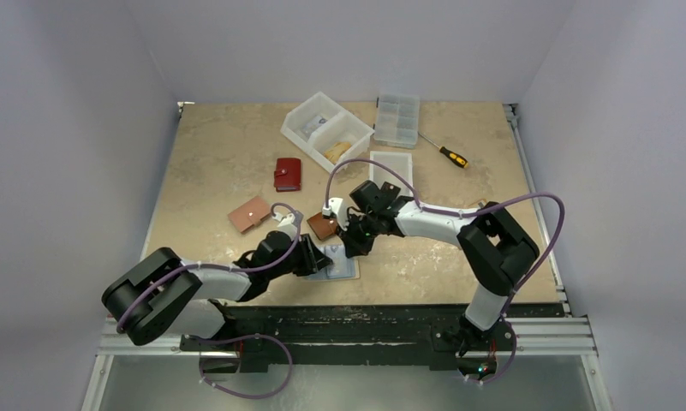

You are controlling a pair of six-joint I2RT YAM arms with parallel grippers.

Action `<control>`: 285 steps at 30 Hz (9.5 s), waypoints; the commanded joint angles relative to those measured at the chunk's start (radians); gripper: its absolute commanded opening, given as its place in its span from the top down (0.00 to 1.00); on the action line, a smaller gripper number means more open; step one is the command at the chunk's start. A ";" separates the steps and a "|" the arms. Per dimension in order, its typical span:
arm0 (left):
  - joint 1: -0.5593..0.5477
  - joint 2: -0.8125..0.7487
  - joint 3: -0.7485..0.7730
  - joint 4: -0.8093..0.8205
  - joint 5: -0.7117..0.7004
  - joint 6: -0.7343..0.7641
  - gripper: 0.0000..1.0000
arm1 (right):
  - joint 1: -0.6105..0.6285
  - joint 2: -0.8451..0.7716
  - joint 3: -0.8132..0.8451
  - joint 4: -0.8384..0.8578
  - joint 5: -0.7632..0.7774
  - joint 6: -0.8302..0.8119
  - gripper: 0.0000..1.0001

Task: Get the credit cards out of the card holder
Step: Remove the credit card from the card holder.

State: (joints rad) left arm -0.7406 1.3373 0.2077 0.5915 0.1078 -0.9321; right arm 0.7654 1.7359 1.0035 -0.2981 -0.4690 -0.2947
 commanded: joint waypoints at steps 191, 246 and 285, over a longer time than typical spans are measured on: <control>-0.199 -0.548 -0.103 -0.151 -0.070 0.378 1.00 | -0.078 0.092 0.188 -0.470 -0.387 -0.392 0.73; -0.023 -0.661 -0.038 -0.433 0.111 0.230 1.00 | -0.069 0.126 0.221 -0.536 -0.360 -0.442 0.96; -0.023 -0.801 0.093 -0.711 -0.042 0.229 1.00 | -0.089 0.207 0.230 -0.506 -0.247 -0.355 0.83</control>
State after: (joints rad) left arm -0.7712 0.5621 0.2455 -0.1013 0.0887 -0.6956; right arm 0.6815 1.9369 1.2312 -0.8165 -0.8211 -0.6281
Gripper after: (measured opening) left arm 0.022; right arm 0.163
